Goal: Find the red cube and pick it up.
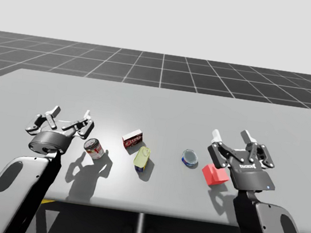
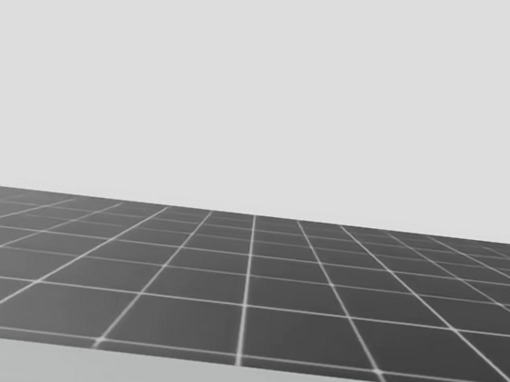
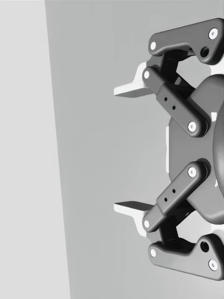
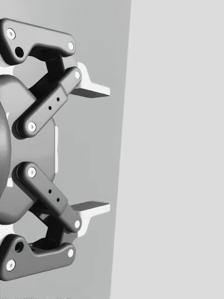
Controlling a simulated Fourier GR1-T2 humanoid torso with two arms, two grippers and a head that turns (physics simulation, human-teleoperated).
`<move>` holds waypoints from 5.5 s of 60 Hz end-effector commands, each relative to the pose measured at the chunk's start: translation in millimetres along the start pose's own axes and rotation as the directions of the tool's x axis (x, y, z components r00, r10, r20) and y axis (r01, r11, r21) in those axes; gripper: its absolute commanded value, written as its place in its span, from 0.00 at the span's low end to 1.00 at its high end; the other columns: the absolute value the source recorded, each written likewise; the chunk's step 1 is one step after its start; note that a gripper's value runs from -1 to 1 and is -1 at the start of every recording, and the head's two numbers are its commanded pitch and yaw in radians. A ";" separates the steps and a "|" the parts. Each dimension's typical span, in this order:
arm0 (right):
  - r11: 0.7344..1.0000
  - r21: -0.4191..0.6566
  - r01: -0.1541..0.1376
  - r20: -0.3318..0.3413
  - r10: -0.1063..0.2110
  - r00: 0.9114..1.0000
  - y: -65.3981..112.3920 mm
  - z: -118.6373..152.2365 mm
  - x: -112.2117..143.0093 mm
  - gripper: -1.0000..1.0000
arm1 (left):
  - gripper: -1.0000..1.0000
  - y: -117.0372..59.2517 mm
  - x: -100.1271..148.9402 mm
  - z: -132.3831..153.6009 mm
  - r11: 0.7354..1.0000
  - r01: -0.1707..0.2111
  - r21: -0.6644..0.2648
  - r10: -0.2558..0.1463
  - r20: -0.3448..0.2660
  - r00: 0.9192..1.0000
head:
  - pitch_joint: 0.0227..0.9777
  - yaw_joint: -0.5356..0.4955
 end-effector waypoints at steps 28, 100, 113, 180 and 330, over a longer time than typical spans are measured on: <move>1.000 -0.023 -0.002 -0.002 0.002 1.000 -2.1 -1.3 0.0 0.00 | 0.00 -1.0 0.5 1.0 1.000 0.003 -0.001 -0.003 -0.001 1.000 | 0.35 0.53; 0.990 0.040 0.136 -0.033 -0.135 0.990 0.8 3.4 12.3 0.00 | 0.00 -8.1 3.4 2.8 0.999 -0.021 -0.036 0.021 0.002 1.000 | 0.90 0.10; 0.990 0.031 0.138 -0.038 -0.137 0.990 -2.3 24.3 28.3 0.00 | 0.00 -7.6 3.5 3.7 0.999 -0.027 -0.037 0.027 -0.002 1.000 | 0.88 0.11; 0.992 0.095 0.083 -0.261 -0.055 0.964 -24.1 152.5 -58.1 0.00 | 0.00 -12.6 1.1 3.8 0.999 -0.019 -0.042 0.019 -0.011 1.000 | 0.89 0.08; 0.996 0.027 -0.083 -0.261 0.088 0.961 -18.1 79.1 -28.3 1.00 | 0.00 -12.5 1.6 4.1 0.999 -0.018 -0.034 0.018 -0.011 1.000 | 0.49 0.00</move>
